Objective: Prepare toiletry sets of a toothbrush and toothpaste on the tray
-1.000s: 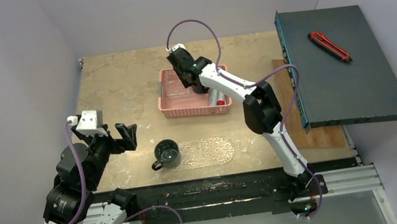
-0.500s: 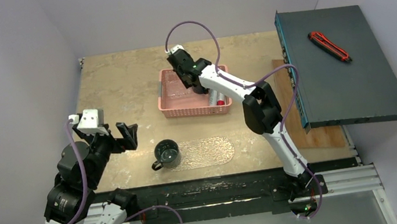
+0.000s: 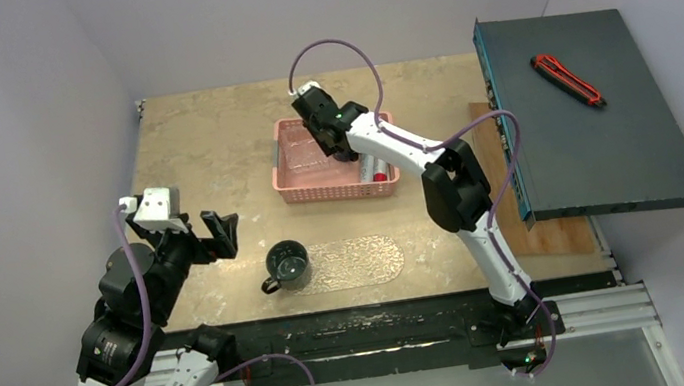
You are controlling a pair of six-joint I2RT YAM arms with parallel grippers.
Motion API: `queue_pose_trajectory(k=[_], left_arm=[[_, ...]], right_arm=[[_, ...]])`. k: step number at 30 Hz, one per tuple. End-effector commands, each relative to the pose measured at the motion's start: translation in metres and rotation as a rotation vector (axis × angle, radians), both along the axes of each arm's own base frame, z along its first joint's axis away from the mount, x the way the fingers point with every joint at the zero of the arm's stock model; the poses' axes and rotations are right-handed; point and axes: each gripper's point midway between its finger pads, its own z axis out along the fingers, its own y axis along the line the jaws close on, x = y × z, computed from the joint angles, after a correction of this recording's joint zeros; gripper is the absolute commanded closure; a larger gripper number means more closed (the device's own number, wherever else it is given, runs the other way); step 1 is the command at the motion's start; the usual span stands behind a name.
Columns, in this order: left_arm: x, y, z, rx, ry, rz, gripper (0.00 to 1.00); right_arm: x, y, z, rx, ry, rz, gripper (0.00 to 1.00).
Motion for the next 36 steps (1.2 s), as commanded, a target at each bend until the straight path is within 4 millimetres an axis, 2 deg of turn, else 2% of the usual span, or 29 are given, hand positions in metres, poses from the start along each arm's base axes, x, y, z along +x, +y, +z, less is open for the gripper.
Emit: queue_pose_trajectory(k=[1, 8, 19, 25, 30, 34, 36], left_arm=[[0.002, -0.001, 0.014, -0.019, -0.035, -0.003, 0.00], [0.002, -0.002, 0.014, -0.020, -0.036, -0.004, 0.00], [0.003, -0.002, 0.013, -0.016, -0.030, -0.004, 0.00], [0.004, -0.002, 0.012, -0.014, -0.027, -0.005, 0.00], [0.004, -0.002, 0.012, -0.015, -0.027, -0.005, 0.00], [0.004, -0.002, 0.012, -0.015, -0.026, -0.004, 0.00], [0.004, -0.003, 0.012, -0.015, -0.027, -0.006, 0.00]], right_arm=[[-0.002, -0.006, 0.028, 0.013, -0.031, 0.004, 0.61], [-0.001, -0.001, 0.017, -0.001, -0.002, 0.026, 0.60], [0.007, 0.020, 0.000, 0.034, 0.024, 0.078, 0.60], [0.009, 0.022, -0.010, 0.023, 0.033, 0.088, 0.60], [0.010, 0.022, -0.011, 0.017, 0.034, 0.094, 0.69], [0.010, 0.021, -0.008, 0.010, 0.027, 0.102, 0.92], [0.011, 0.021, -0.003, 0.007, 0.019, 0.111, 1.00]])
